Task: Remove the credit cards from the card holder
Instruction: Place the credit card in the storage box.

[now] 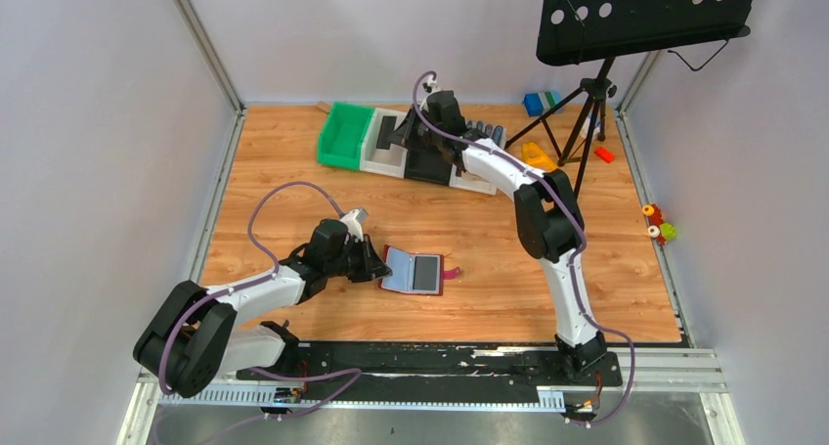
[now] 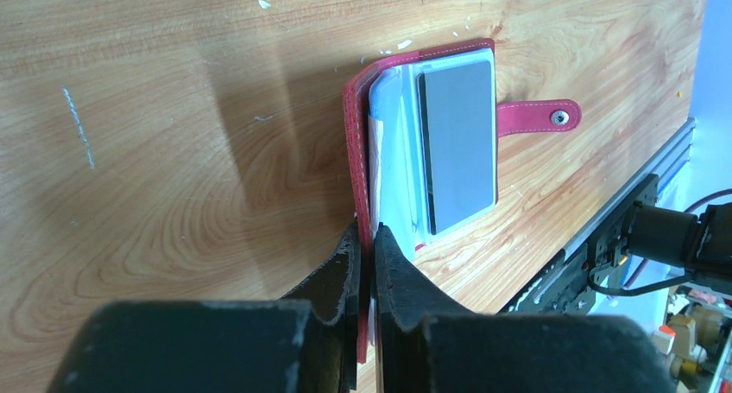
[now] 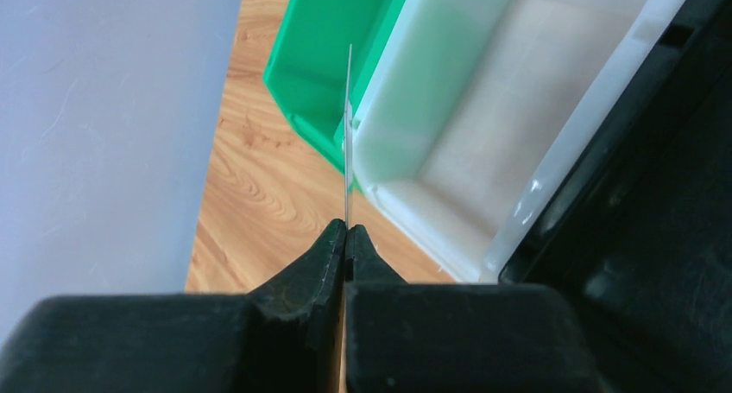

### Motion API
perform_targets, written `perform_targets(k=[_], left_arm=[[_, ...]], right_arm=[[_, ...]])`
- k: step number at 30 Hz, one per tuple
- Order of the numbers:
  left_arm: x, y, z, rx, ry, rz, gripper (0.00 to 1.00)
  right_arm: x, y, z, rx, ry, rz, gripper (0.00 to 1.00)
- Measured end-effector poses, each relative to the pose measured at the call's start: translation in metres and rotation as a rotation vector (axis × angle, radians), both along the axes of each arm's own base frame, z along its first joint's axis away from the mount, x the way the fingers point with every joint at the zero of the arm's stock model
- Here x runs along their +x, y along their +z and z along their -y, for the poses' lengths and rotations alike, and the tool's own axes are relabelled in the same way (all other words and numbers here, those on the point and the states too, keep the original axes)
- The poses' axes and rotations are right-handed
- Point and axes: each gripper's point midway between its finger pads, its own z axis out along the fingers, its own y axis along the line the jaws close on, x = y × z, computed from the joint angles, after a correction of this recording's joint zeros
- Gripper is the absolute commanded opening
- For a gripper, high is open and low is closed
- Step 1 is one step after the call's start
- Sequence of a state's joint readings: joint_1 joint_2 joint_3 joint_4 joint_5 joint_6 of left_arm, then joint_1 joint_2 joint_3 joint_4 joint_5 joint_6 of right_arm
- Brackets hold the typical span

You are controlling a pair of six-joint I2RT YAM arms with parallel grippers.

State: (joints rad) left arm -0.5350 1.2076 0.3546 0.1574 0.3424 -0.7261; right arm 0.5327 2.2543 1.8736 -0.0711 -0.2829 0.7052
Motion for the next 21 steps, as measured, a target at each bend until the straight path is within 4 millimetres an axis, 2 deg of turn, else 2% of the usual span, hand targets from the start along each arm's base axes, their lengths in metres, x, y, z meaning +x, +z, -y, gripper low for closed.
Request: perform_targets(k=[7, 11, 14, 17, 21], left_arm=[[0.0, 0.0, 0.0, 0.0, 0.0, -0.001, 0.07], [-0.001, 0.0, 0.0, -0.002, -0.003, -0.002, 0.07], [-0.001, 0.0, 0.001, -0.003, -0.006, -0.003, 0.07], [-0.001, 0.0, 0.001, -0.004, -0.006, -0.004, 0.07], [-0.002, 0.0, 0.001, -0.002, -0.011, -0.007, 0.07]], right_arm=[[0.024, -0.012, -0.009, -0.001, -0.027, 0.019, 0.0], [0.03, -0.024, -0.012, -0.006, -0.03, 0.014, 0.02], [0.033, -0.033, -0.013, -0.011, -0.034, 0.006, 0.34], [0.034, -0.038, -0.012, -0.017, -0.039, -0.001, 0.42], [0.036, -0.034, -0.011, -0.028, -0.037, 0.021, 0.45]])
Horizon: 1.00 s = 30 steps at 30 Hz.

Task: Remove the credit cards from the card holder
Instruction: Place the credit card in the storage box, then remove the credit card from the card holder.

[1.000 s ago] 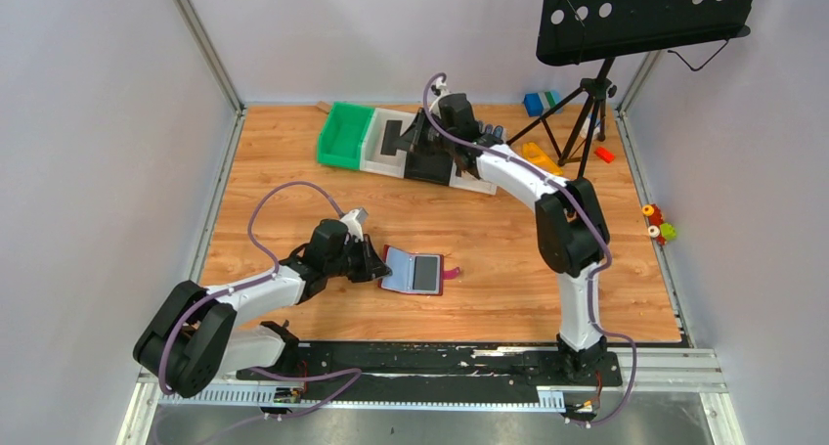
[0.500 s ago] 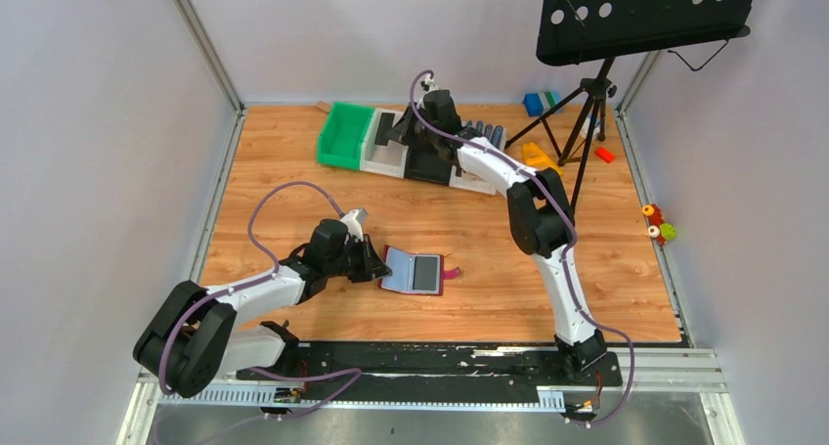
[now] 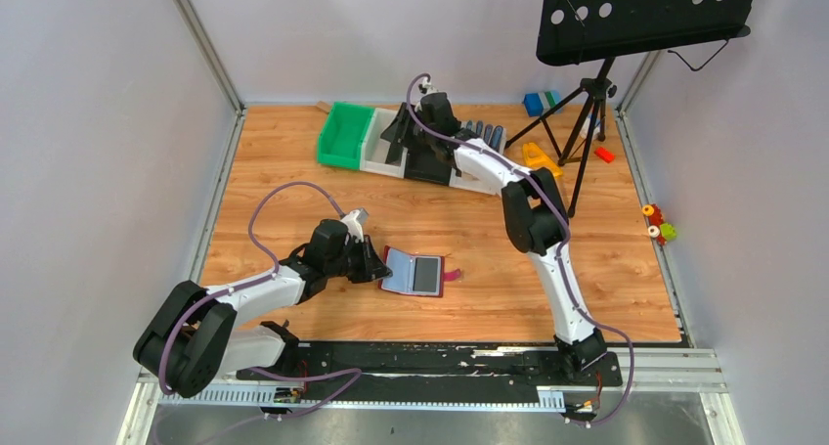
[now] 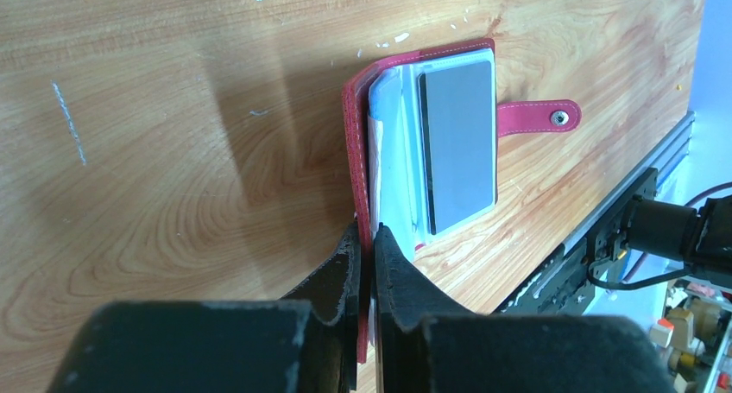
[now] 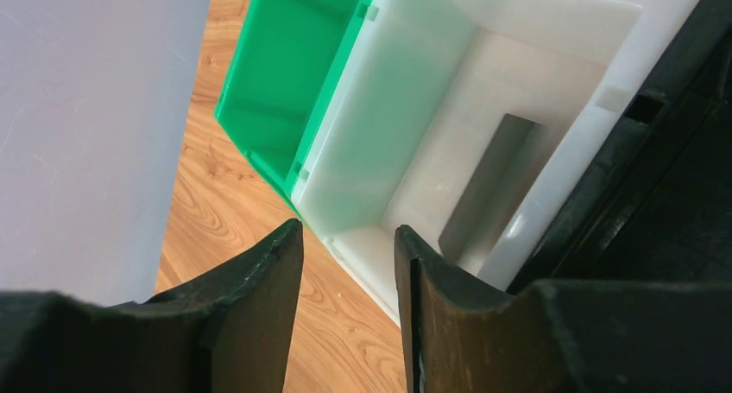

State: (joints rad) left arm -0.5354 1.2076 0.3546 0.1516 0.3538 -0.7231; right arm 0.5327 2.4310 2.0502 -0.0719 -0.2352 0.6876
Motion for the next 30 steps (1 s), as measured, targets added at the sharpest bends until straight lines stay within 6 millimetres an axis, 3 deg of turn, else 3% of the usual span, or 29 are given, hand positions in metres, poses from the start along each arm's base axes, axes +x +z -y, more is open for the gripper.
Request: perform_targets(k=[3, 7, 13, 16, 19, 26, 28, 30], left_arm=[[0.0, 0.0, 0.0, 0.002, -0.003, 0.002, 0.07], [0.0, -0.001, -0.001, 0.007, -0.009, 0.006, 0.07], [-0.001, -0.001, -0.001, 0.01, -0.015, 0.009, 0.06], [-0.002, -0.001, 0.0, 0.009, -0.02, 0.008, 0.07], [-0.002, 0.0, 0.0, 0.006, -0.023, 0.007, 0.08], [-0.004, 0.0, 0.0, 0.009, -0.033, 0.004, 0.13], [-0.005, 0.0, 0.0, 0.009, -0.037, 0.005, 0.16], [-0.005, 0.001, 0.0, 0.008, -0.04, 0.002, 0.2]], right_arm=[[-0.006, 0.007, 0.005, -0.019, 0.007, 0.017, 0.48], [-0.039, 0.034, 0.025, -0.05, 0.03, 0.038, 0.53], [-0.101, 0.108, 0.056, -0.04, 0.081, 0.149, 0.65], [-0.139, 0.123, 0.07, -0.041, 0.112, 0.179, 0.69], [-0.182, 0.107, 0.083, -0.056, 0.152, 0.15, 0.72], [-0.286, 0.004, 0.126, -0.14, 0.242, -0.085, 0.9], [-0.31, -0.006, 0.138, -0.158, 0.251, -0.113, 0.9], [-0.321, -0.007, 0.143, -0.161, 0.255, -0.11, 0.87]])
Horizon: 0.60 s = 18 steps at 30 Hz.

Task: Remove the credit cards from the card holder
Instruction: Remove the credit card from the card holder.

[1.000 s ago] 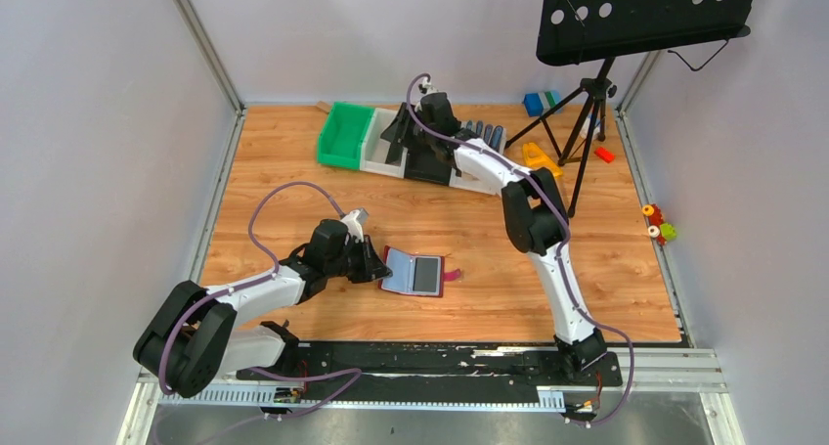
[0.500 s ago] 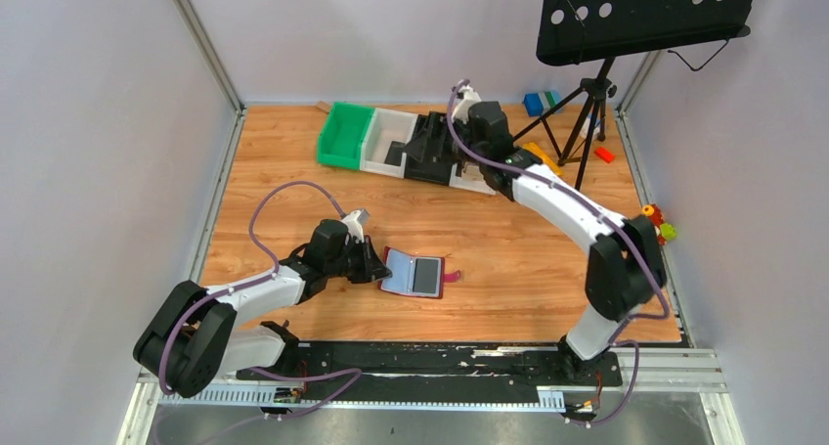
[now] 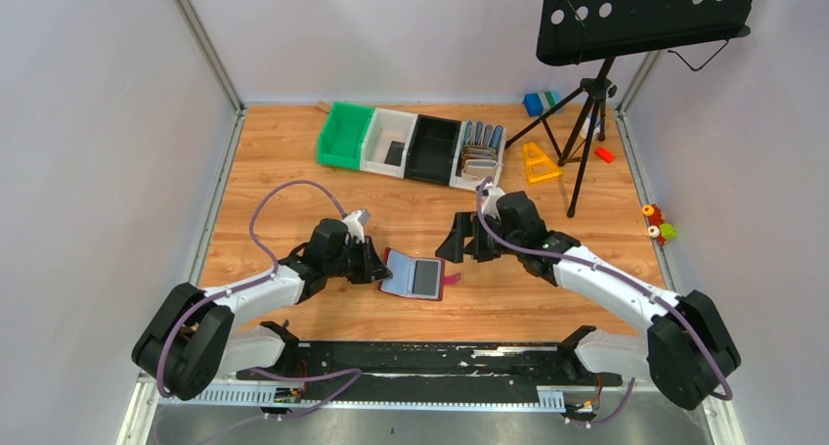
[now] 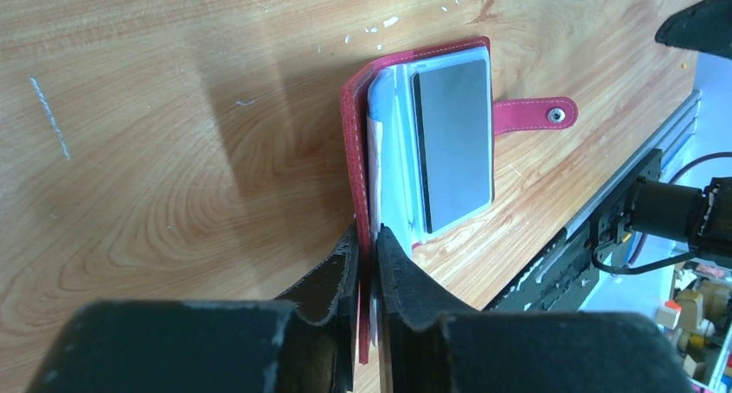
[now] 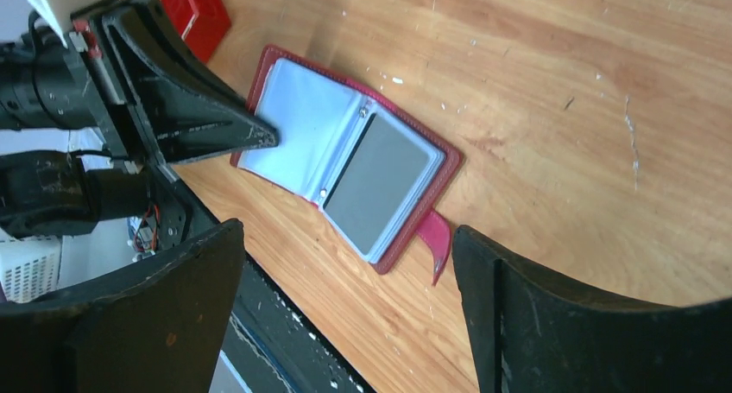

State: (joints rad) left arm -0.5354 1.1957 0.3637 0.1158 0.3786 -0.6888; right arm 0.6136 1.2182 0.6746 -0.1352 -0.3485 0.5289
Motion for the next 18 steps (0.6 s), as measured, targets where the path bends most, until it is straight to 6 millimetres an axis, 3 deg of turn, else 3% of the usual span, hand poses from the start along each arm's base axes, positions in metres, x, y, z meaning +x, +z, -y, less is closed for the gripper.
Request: perform_targets(k=[5, 8, 15, 17, 18], left_arm=[[-0.002, 0.001, 0.0, -0.001, -0.011, -0.005, 0.44], [-0.003, 0.0, 0.0, -0.001, -0.014, -0.009, 0.48], [-0.007, -0.008, 0.003, 0.013, -0.029, -0.035, 0.47], [-0.011, -0.014, 0.007, 0.019, -0.042, -0.055, 0.41], [-0.012, -0.015, 0.01, 0.011, -0.046, -0.061, 0.33]], right_arm=[[-0.018, -0.011, 0.007, -0.007, 0.006, -0.016, 0.78], [-0.032, -0.033, 0.011, -0.036, 0.01, -0.075, 0.75], [-0.052, -0.065, 0.005, -0.086, 0.047, -0.165, 0.68], [-0.053, -0.07, 0.001, -0.083, 0.053, -0.176, 0.66], [-0.053, -0.071, -0.001, -0.079, 0.053, -0.178, 0.65]])
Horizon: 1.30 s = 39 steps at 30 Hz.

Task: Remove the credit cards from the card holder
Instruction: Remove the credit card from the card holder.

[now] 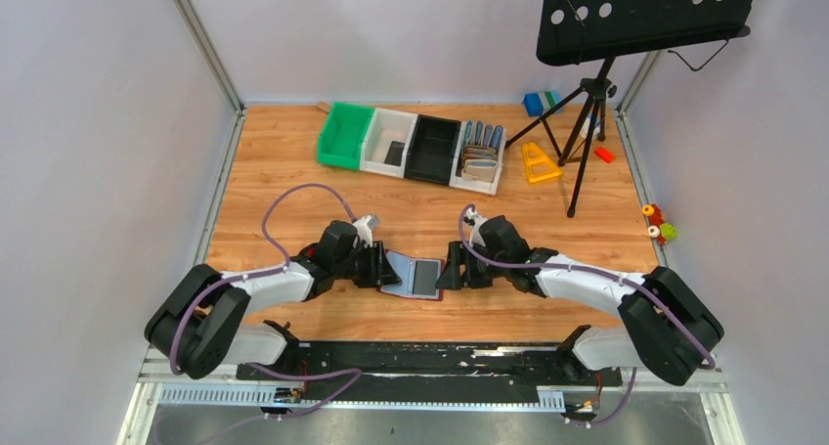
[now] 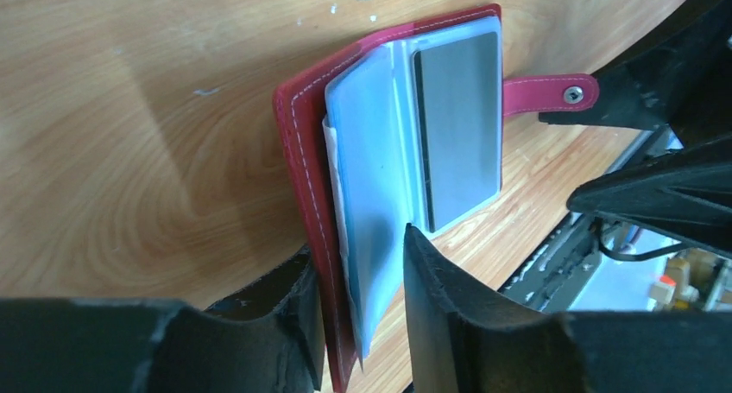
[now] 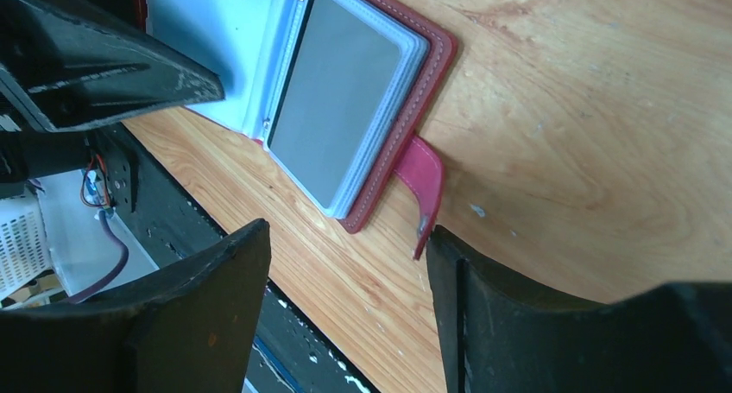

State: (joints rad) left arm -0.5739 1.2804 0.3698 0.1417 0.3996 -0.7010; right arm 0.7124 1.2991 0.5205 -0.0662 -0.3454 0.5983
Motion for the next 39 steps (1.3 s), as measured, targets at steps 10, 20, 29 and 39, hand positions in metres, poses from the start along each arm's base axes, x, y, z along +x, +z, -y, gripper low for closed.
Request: perform_targets(k=[10, 20, 29, 39], left_arm=[[0.007, 0.008, 0.023, -0.114, -0.015, 0.019, 0.0], [0.009, 0.08, 0.029, -0.325, 0.011, 0.141, 0.0], [-0.002, 0.141, 0.044, -0.559, -0.033, 0.132, 0.0], [-0.016, 0.17, 0.046, -0.645, -0.096, 0.14, 0.0]], right_arm=[[0.001, 0.003, -0.008, 0.087, -0.025, 0.01, 0.95], [0.002, 0.052, 0.009, 0.285, -0.112, 0.139, 1.0], [0.001, 0.08, 0.004, 0.472, -0.132, 0.119, 1.0], [-0.007, 0.132, 0.005, 0.666, -0.108, 0.246, 0.49]])
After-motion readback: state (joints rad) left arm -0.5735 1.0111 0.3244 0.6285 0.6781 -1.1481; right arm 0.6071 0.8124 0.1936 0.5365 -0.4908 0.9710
